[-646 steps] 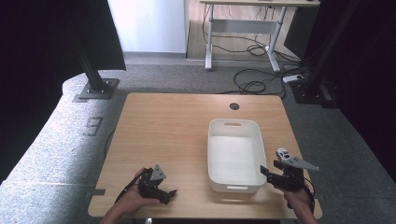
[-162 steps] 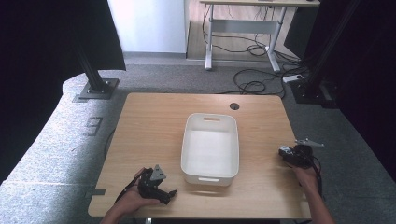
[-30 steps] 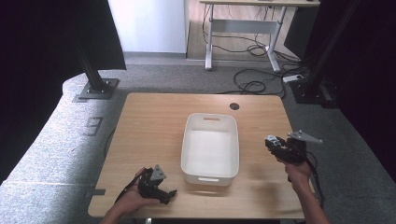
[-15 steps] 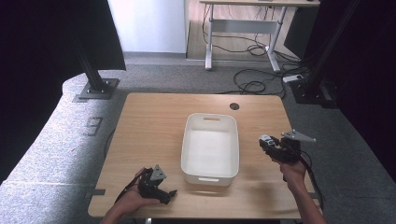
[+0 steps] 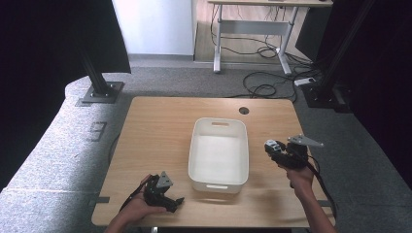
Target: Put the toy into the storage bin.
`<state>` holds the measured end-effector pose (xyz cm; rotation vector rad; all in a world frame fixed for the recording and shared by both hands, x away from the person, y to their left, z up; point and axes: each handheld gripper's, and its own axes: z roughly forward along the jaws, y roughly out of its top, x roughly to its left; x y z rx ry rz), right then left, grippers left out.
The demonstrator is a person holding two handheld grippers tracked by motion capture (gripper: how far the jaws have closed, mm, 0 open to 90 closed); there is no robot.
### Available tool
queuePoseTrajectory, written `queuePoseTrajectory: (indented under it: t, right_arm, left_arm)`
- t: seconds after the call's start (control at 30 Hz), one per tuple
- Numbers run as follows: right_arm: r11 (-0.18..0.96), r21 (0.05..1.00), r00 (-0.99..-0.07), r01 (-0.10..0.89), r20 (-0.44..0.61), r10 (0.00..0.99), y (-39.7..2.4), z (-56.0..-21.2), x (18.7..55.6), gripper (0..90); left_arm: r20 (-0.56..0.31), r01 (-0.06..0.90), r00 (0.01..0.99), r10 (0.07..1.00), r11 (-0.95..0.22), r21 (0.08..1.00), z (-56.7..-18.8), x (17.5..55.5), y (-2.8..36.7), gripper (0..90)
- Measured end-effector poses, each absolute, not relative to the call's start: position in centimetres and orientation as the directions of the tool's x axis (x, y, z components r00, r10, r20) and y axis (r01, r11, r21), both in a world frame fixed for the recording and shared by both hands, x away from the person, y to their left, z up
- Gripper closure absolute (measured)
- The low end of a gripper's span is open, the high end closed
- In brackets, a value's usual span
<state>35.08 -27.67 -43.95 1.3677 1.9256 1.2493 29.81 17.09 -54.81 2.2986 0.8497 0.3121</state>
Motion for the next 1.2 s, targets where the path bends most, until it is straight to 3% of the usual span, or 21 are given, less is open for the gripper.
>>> queuePoseTrajectory:
  t: [1.2]
  right_arm:
    - [0.106,0.88,-0.459,0.463,0.136,0.878,-23.8,-42.9,35.4,50.3]
  left_arm:
    - [-0.005,0.493,0.759,0.651,-0.571,0.657,-54.8,29.8,17.1,0.0]
